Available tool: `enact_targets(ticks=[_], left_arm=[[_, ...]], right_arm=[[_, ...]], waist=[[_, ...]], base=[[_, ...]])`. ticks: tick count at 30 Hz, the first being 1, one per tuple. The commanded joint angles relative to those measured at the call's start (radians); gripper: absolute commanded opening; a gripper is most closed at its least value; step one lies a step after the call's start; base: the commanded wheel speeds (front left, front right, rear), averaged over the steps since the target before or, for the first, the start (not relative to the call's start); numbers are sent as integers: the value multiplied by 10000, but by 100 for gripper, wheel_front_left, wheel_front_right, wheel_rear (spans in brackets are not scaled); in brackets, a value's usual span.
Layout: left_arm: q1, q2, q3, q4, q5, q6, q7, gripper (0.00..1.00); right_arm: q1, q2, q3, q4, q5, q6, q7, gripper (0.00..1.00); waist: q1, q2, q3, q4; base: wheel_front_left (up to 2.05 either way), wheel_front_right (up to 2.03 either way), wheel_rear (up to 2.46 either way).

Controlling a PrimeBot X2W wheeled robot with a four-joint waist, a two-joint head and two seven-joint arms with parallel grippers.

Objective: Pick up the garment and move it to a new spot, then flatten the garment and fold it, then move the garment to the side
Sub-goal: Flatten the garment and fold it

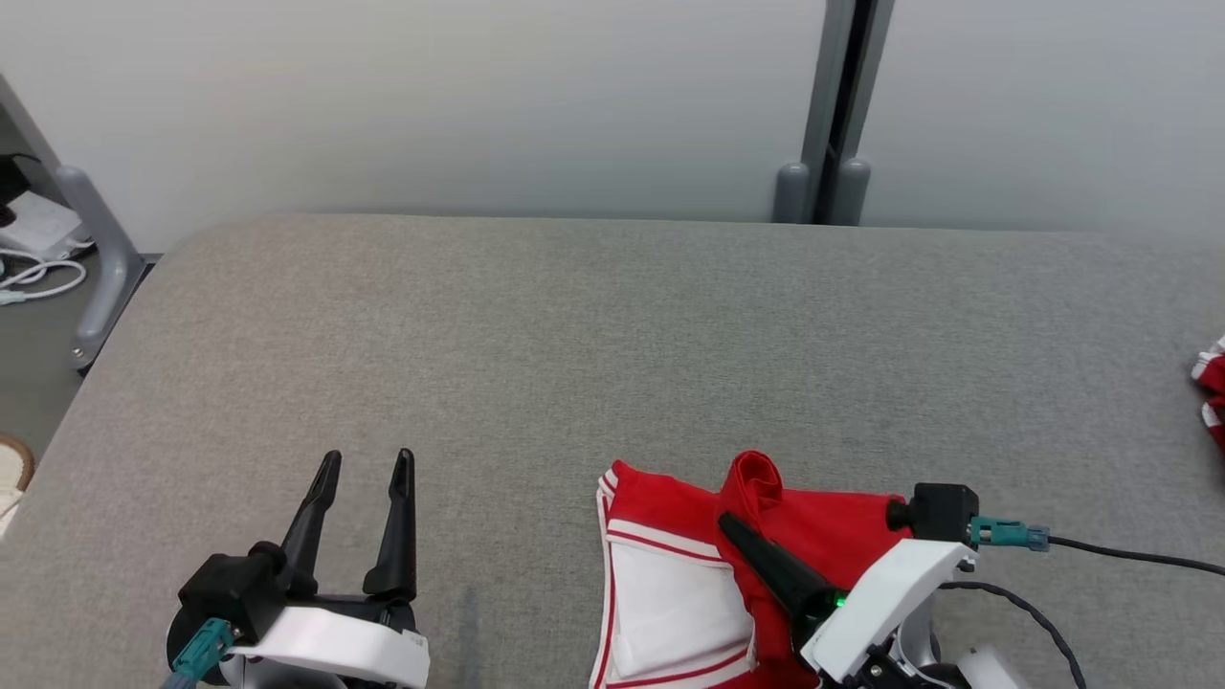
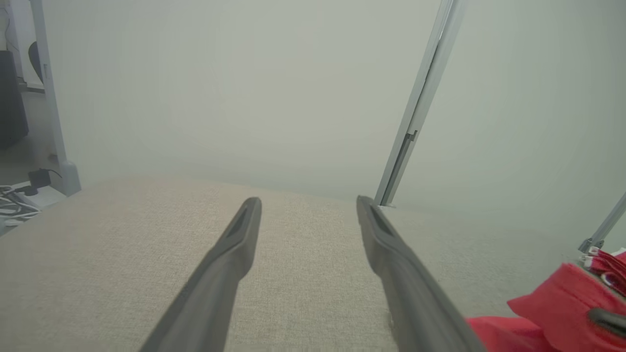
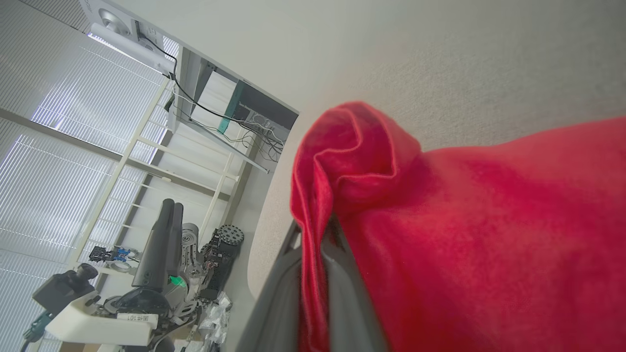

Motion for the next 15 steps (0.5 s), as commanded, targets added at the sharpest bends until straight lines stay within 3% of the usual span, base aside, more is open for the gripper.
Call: enact_targets(ticks=[1,13,14,15], left_arm=[[-93,38,-35,-2,-102,47,-40,100],[-392,37,-428,90,-296,82,-40,100],[-396,37,-468,104,-313,86,-40,100],[-404,40,-498,123,-319,96,-40,100]], right_arm=[[-183,25,84,128,97,-1,-89,0],[-945,24,1320,1399,1014,1,-846,0],[-990,23,1385,1568,1086,1,-933,9],[-1063,21,1479,1744,1120,1,-1013,48]], waist=[[0,0,182,330],[0,0,720,1320],[0,0,734,1382],[0,0,745,1439]], base=[[0,0,0],[0,0,0],[0,0,0],[0,0,0]])
